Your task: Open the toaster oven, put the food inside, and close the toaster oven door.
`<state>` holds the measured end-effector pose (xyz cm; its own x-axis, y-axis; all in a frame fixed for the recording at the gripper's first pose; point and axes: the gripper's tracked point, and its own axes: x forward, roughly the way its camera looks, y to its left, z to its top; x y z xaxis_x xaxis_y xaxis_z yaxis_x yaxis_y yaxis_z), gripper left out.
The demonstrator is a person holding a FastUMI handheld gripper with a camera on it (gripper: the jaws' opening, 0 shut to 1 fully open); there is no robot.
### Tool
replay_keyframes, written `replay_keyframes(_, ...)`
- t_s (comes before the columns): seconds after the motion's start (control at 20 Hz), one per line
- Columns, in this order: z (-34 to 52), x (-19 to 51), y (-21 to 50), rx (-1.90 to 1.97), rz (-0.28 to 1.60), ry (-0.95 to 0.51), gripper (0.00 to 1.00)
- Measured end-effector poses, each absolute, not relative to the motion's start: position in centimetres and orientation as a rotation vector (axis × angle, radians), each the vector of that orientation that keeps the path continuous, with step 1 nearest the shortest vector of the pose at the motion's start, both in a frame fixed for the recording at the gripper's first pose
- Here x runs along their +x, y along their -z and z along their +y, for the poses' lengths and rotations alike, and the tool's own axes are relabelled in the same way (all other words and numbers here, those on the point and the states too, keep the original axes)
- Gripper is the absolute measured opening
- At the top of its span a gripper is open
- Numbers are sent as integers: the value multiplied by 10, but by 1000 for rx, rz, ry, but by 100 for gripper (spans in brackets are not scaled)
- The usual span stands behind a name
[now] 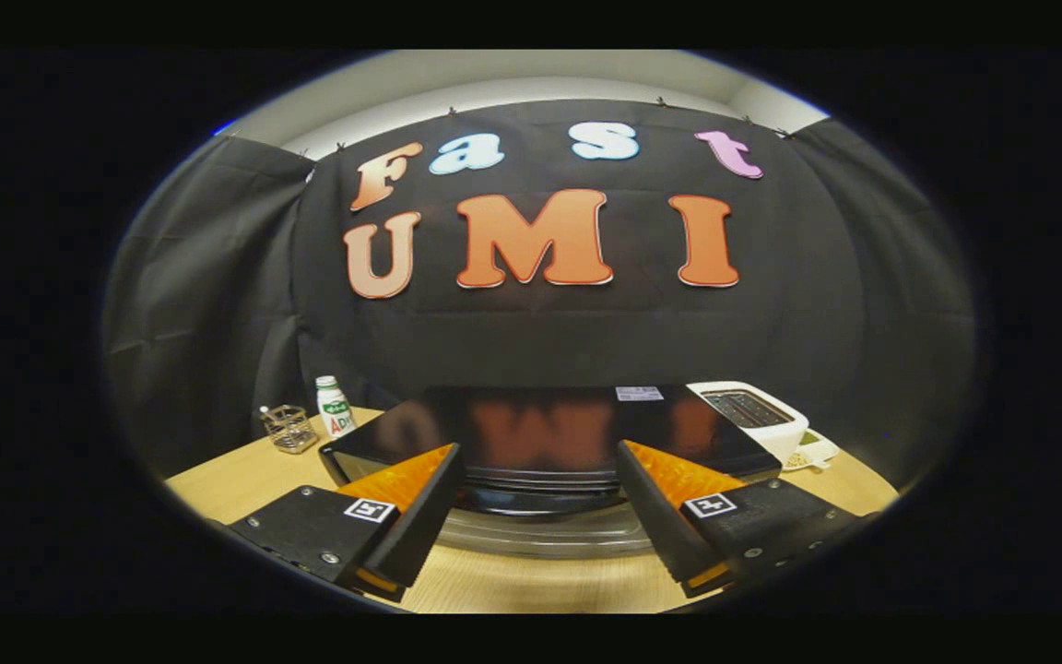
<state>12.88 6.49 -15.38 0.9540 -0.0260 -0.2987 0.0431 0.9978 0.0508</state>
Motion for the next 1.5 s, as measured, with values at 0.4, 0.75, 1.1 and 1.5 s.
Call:
replay_keyframes(0.4, 71, 122, 164, 43, 297, 50, 96)
replay_keyframes(0.75, 84, 80, 167, 47, 294, -9, 80)
replay_keyframes(1.1, 96, 13, 195, 25, 413, -123, 80)
replay_keyframes(1.5, 100, -25, 254, 187, 603, -188, 80)
